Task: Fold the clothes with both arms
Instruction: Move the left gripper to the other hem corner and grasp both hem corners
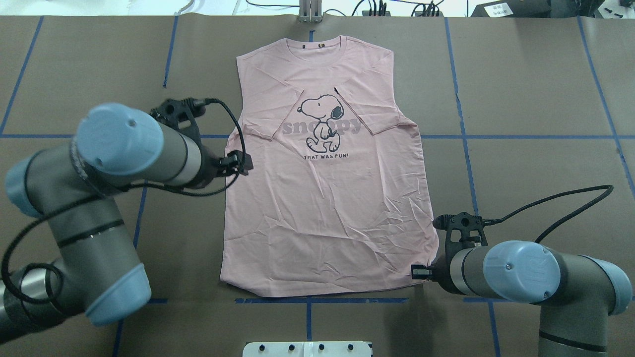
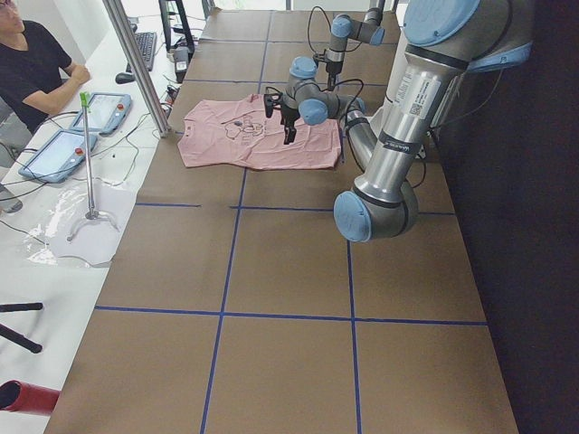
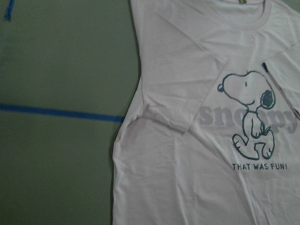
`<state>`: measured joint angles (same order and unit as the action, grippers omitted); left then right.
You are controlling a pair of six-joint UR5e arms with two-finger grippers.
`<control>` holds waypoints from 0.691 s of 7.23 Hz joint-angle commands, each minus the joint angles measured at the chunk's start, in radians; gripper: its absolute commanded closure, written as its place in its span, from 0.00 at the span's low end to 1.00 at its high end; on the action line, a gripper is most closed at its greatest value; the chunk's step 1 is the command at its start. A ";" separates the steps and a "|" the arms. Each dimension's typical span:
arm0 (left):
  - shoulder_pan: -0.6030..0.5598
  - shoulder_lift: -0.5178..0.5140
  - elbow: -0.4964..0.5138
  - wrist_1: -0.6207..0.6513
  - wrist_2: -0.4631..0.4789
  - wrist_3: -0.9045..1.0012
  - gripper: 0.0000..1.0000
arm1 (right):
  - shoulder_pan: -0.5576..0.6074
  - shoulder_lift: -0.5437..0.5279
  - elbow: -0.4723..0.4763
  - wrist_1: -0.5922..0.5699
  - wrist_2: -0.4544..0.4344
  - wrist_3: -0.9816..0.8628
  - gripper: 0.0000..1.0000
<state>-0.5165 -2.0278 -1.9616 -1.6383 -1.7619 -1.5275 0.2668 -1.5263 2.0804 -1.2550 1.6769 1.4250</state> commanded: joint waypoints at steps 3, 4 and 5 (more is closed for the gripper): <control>0.260 0.034 -0.002 0.107 0.124 -0.333 0.02 | 0.031 0.003 0.010 0.006 0.001 -0.001 1.00; 0.271 0.046 -0.002 0.109 0.125 -0.335 0.02 | 0.034 0.005 0.009 0.011 0.007 -0.002 1.00; 0.279 0.063 -0.003 0.109 0.125 -0.336 0.02 | 0.032 0.018 0.006 0.012 0.007 -0.003 1.00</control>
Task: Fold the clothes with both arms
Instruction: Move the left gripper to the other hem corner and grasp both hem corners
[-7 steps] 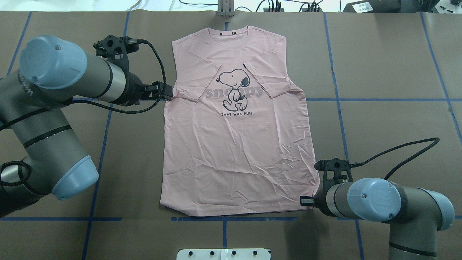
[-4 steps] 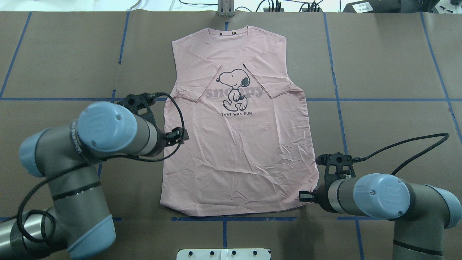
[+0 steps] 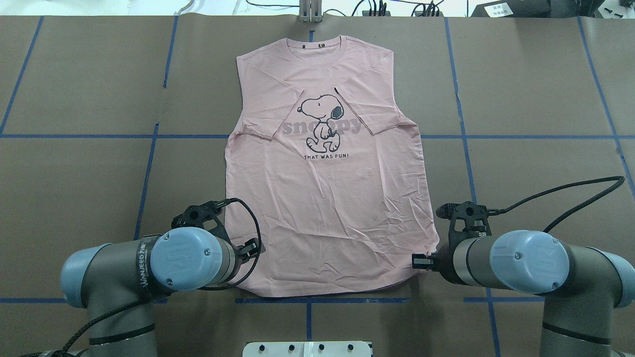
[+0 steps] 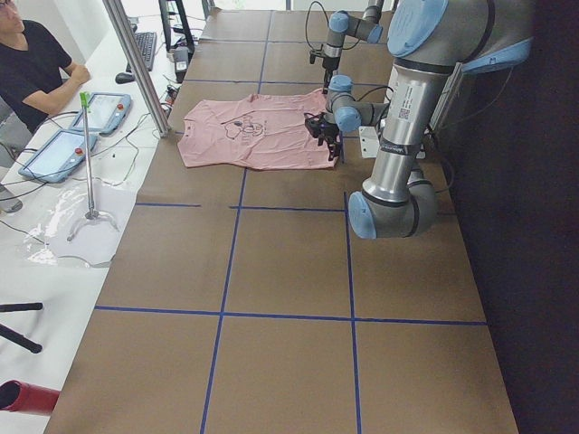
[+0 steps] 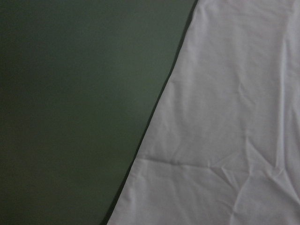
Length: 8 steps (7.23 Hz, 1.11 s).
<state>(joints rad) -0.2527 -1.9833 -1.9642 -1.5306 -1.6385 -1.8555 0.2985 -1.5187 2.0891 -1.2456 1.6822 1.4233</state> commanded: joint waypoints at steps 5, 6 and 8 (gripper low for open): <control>0.044 0.017 0.036 -0.003 0.002 -0.011 0.02 | 0.004 0.022 0.002 0.005 0.005 -0.001 1.00; 0.046 0.017 0.044 -0.006 0.002 -0.011 0.02 | 0.005 0.035 0.002 0.003 0.005 -0.001 1.00; 0.046 0.009 0.044 -0.006 0.000 -0.011 0.12 | 0.008 0.038 0.002 0.003 0.007 -0.001 1.00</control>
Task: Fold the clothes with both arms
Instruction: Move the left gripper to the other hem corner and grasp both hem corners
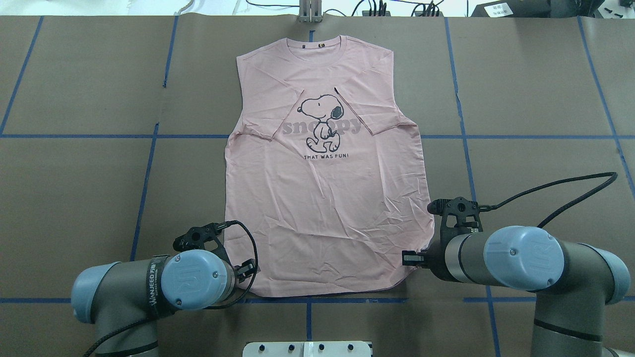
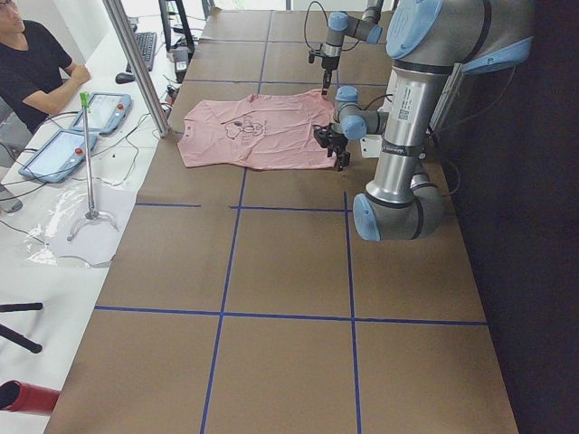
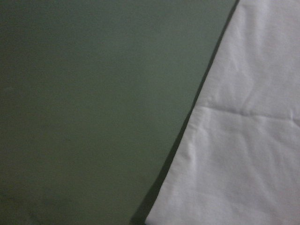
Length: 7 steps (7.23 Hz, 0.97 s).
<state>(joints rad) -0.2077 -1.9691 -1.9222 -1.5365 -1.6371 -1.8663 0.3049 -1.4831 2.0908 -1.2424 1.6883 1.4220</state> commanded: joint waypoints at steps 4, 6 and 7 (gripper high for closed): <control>0.001 -0.010 0.000 -0.001 -0.001 0.001 0.88 | 0.006 0.003 0.006 0.000 0.002 0.000 1.00; 0.001 -0.013 -0.017 -0.001 -0.006 0.001 1.00 | 0.008 0.003 0.006 0.000 0.002 0.000 1.00; -0.001 -0.013 -0.030 -0.001 -0.006 0.001 1.00 | 0.011 0.003 0.006 0.000 0.004 -0.002 1.00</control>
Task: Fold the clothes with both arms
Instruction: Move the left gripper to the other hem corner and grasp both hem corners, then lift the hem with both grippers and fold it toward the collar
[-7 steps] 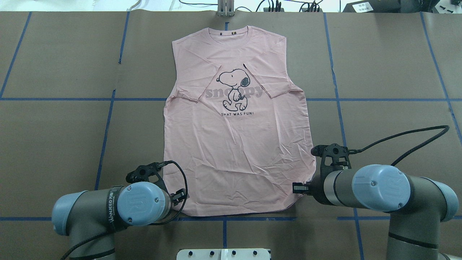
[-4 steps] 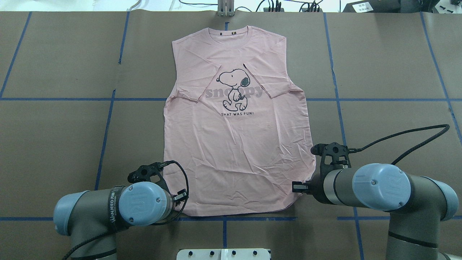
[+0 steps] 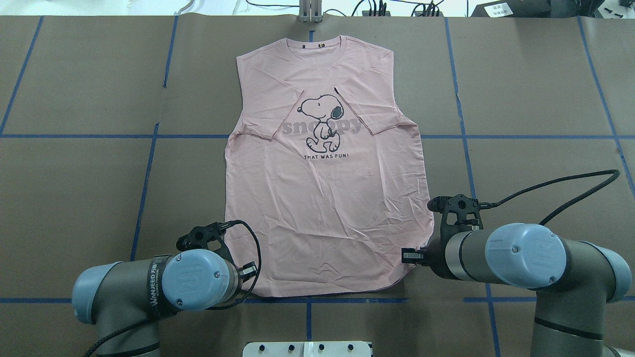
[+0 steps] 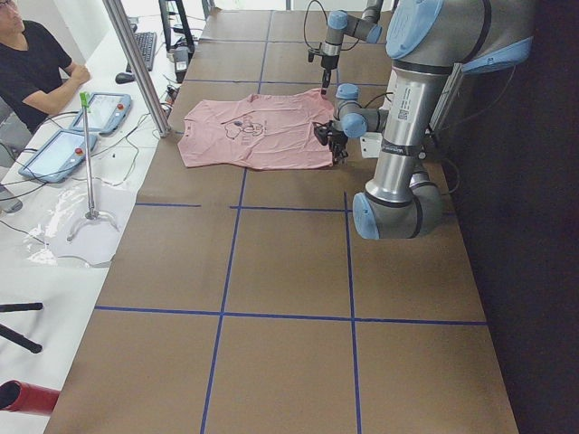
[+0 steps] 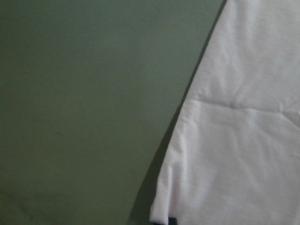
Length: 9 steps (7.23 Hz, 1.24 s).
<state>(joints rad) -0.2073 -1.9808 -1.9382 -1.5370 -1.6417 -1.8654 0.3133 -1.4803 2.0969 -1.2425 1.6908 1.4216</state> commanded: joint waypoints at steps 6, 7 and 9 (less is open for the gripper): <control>-0.015 0.132 -0.243 0.038 -0.004 0.060 1.00 | -0.034 -0.093 0.153 -0.011 0.062 0.046 1.00; -0.005 0.135 -0.315 0.114 -0.007 0.061 1.00 | -0.065 -0.118 0.198 -0.011 0.066 0.065 1.00; 0.076 0.134 -0.433 0.242 -0.009 0.054 1.00 | -0.101 -0.176 0.271 -0.009 0.078 0.065 1.00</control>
<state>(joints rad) -0.1779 -1.8486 -2.3074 -1.3625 -1.6497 -1.8071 0.2353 -1.6214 2.3221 -1.2529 1.7589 1.4827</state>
